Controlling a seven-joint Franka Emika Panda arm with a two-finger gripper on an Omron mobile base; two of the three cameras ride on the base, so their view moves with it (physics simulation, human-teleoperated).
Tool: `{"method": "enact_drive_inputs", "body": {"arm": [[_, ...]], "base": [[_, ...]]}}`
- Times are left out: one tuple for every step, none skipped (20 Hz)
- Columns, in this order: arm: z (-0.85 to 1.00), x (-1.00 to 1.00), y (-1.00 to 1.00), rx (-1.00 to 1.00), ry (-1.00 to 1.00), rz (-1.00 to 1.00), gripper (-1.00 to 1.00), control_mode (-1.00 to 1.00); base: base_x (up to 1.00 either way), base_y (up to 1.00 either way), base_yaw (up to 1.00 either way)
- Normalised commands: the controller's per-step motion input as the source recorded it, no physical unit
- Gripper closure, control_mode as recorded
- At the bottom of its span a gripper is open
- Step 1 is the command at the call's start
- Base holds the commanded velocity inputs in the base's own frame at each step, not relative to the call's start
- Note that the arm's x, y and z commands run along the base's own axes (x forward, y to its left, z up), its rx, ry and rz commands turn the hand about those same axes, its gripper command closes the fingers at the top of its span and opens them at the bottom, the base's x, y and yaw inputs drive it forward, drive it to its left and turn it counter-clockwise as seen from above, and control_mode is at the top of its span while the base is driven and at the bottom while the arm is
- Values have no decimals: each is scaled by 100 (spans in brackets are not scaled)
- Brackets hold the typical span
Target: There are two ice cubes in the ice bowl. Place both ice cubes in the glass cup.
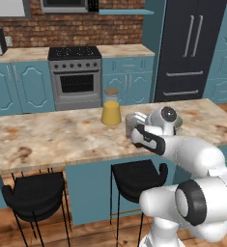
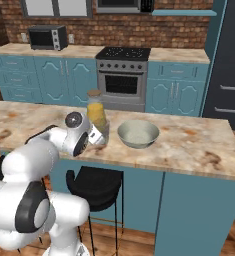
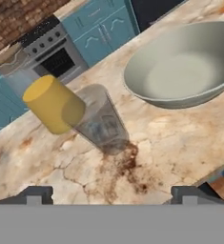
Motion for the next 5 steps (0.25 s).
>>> {"method": "enact_drive_inputs", "body": {"arm": [[0, -1, -42, 15, -4, -8, -100, -100], [0, -84, 0, 0, -26, 0, -100, -100], [49, -100, 30, -7, -47, 0, -100, -100], [66, -100, 21, -8, -45, 0, -100, -100], [74, -100, 8, -6, -32, 0, -100, -100]], "base": [[0, 0, 0], [0, 0, 0], [0, 0, 0], [0, 0, 0], [0, 0, 0]]}}
